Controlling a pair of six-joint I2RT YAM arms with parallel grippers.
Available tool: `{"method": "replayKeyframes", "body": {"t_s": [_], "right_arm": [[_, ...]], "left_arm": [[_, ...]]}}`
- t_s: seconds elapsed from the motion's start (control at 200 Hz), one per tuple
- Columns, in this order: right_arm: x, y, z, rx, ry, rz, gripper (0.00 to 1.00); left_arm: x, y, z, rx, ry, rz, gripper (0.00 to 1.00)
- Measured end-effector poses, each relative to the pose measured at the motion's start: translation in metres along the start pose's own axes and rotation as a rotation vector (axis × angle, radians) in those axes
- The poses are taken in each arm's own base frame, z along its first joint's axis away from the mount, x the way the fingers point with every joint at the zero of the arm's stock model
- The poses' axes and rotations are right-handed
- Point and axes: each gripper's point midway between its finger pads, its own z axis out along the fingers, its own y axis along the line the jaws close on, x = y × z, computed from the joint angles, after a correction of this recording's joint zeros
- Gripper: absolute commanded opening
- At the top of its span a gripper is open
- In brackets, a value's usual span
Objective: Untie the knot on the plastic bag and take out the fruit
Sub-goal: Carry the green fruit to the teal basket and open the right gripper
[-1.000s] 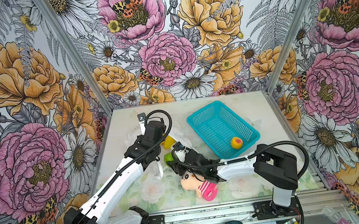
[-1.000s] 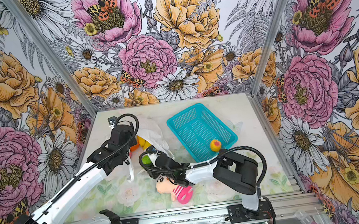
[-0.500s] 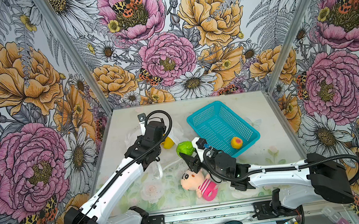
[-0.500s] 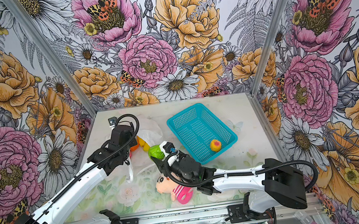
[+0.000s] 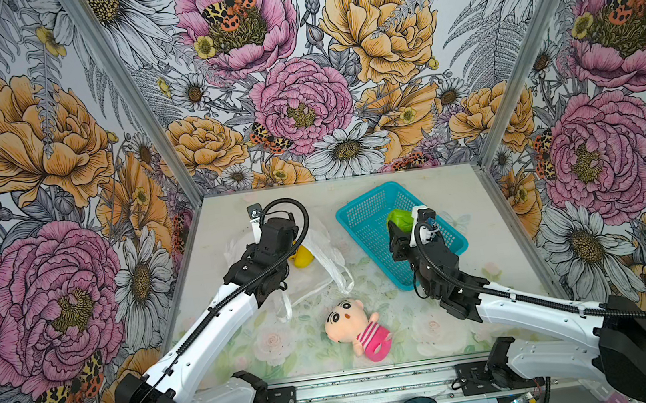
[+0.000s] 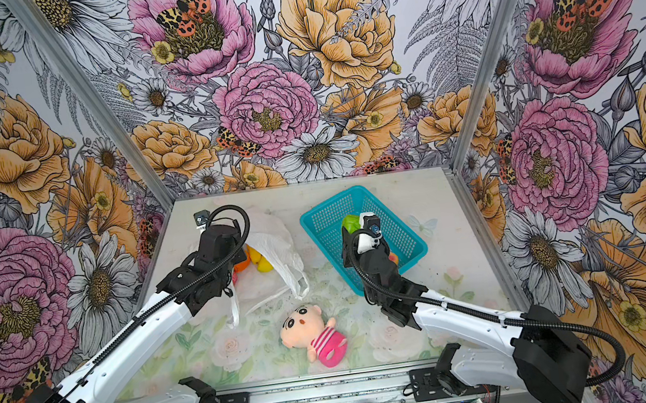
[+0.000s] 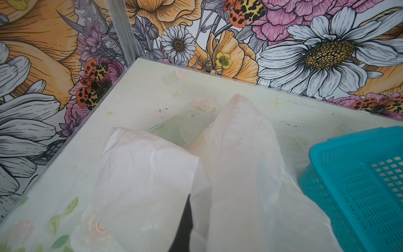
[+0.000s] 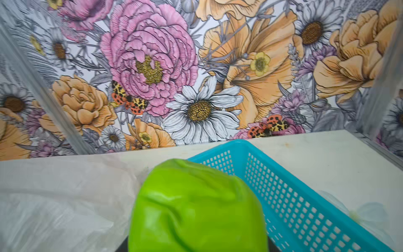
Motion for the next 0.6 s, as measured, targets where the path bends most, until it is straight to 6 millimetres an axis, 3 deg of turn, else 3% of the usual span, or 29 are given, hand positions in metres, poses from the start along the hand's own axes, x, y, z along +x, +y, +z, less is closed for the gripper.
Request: {"method": "replayKeyframes", "body": {"t_s": [0.205,0.345,0.6], "right_arm": [[0.058,-0.056,0.039,0.155,0.164,0.066,0.19],[0.094,-0.084,0.053,0.219,0.263,0.113,0.22],[0.131,-0.106,0.063,0.247,0.366,0.163,0.22]], "left_arm": [[0.0,0.0,-0.001,0.001,-0.001,-0.001,0.0],[0.0,0.0,-0.001,0.001,-0.001,-0.001,0.0],[0.0,0.0,0.0,0.001,0.0,0.0,0.0]]}}
